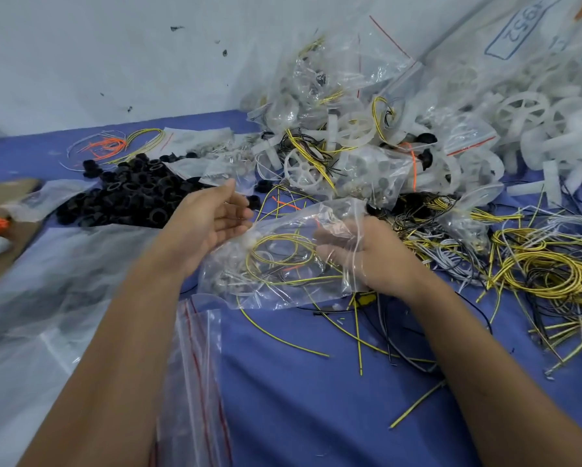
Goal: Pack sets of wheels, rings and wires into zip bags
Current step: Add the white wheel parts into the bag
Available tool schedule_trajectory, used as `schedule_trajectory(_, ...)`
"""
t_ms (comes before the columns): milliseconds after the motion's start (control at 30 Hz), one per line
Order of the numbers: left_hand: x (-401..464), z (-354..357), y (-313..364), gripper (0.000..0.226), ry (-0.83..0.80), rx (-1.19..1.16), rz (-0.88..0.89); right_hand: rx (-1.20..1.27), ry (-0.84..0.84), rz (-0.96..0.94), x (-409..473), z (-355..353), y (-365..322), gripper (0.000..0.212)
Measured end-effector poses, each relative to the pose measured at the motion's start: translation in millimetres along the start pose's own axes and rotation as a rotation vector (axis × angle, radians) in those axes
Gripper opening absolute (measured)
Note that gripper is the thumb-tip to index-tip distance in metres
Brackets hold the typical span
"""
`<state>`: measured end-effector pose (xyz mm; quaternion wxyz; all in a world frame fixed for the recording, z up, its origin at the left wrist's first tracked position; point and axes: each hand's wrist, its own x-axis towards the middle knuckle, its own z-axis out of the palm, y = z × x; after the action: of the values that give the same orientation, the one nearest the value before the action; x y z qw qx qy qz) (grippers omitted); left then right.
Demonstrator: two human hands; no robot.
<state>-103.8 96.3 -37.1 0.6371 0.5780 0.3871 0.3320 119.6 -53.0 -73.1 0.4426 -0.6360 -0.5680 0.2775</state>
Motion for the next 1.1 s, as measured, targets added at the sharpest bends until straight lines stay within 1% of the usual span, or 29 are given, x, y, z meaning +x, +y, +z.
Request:
schedule_trajectory(33, -0.5, -3.1, -1.5, 0.031, 0.027, 0.052, 0.038, -0.016, -0.02, 0.005, 0.2, 1.0, 0.1, 0.016)
schedule_trajectory(100, -1.1, -8.2, -2.7, 0.018, 0.085, 0.171, 0.128, -0.149, -0.087, -0.082, 1.3, 3.5, -4.0, 0.029)
schedule_trajectory(167, -1.5, -11.2, -2.7, 0.01, 0.066, 0.264, 0.151, -0.267, -0.147, -0.173, 1.9, 8.4, -9.0, 0.043)
schedule_trajectory(200, -1.7, -11.7, -3.4, 0.011, 0.04, 0.299, 0.145, -0.285, -0.156, -0.185, 2.9, 10.3, -11.3, 0.044)
schedule_trajectory(267, -1.8, -11.1, -6.0, 0.017, 0.026, 0.353, 0.139, -0.321, -0.173, -0.21, 5.3, 12.7, -13.0, 0.04)
schedule_trajectory(367, 1.7, -9.3, -9.1, 0.026, 0.106, 0.361, 0.169, -0.33, -0.256, -0.215, 4.6, 11.2, -12.3, 0.042)
schedule_trajectory(467, 6.3, -8.3, -13.3, 0.025, 0.183, 0.321, 0.157, -0.301, -0.304, -0.197, 2.4, 10.8, -12.7, 0.041)
schedule_trajectory(500, 6.8, -7.0, -15.6, 0.022, 0.181, 0.336, 0.151, -0.296, -0.285, -0.186, 2.3, 12.7, -12.0, 0.038)
schedule_trajectory(533, 6.9, -5.1, -18.0, 0.019, 0.169, 0.37, 0.154, -0.286, -0.231, -0.163, 2.8, 14.1, -11.3, 0.036)
schedule_trajectory(600, 6.5, 0.3, -20.9, 0.014, 0.159, 0.5, 0.197, -0.279, -0.066, -0.115, 3.6, 13.5, -9.8, 0.029)
schedule_trajectory(633, 6.1, 3.4, -21.0, 0.013, 0.169, 0.575, 0.228, -0.29, -0.008, -0.108, 3.9, 11.7, -9.2, 0.025)
schedule_trajectory(667, 5.0, 6.3, -20.7, 0.013, 0.18, 0.639, 0.26, -0.315, 0.014, -0.108, 4.3, 9.8, -8.5, 0.021)
schedule_trajectory(767, 2.7, 12.5, -20.4, 0.015, 0.168, 0.78, 0.297, -0.437, -0.012, -0.134, 4.1, 9.5, -9.0, 0.011)
schedule_trajectory(833, 2.9, 12.0, -20.3, 0.013, 0.147, 0.883, 0.253, -0.504, 0.001, -0.2, 4.6, 14.3, -9.4, 0.007)
schedule_trajectory(867, 2.8, 10.9, -19.7, 0.012, 0.143, 0.925, 0.232, -0.527, 0.009, -0.233, 5.0, 17.0, -9.7, 0.008)
schedule_trajectory(933, 3.0, 9.9, -18.0, 0.011, 0.161, 0.989, 0.242, -0.469, 0.006, -0.263, 5.5, 19.6, -10.8, 0.008)
schedule_trajectory(1000, 3.7, 11.3, -16.1, 0.007, 0.19, 1.039, 0.317, -0.358, 0.007, -0.283, 5.2, 18.7, -11.2, 0.006)
schedule_trajectory(1067, 4.5, 14.2, -14.3, 0.006, 0.178, 1.105, 0.395, -0.358, 0.057, -0.269, 4.6, 15.7, -11.6, 0.006)
schedule_trajectory(1100, 6.2, 15.1, -14.3, 0.011, 0.16, 1.143, 0.412, -0.362, 0.103, -0.242, 4.5, 13.3, -11.0, 0.008)
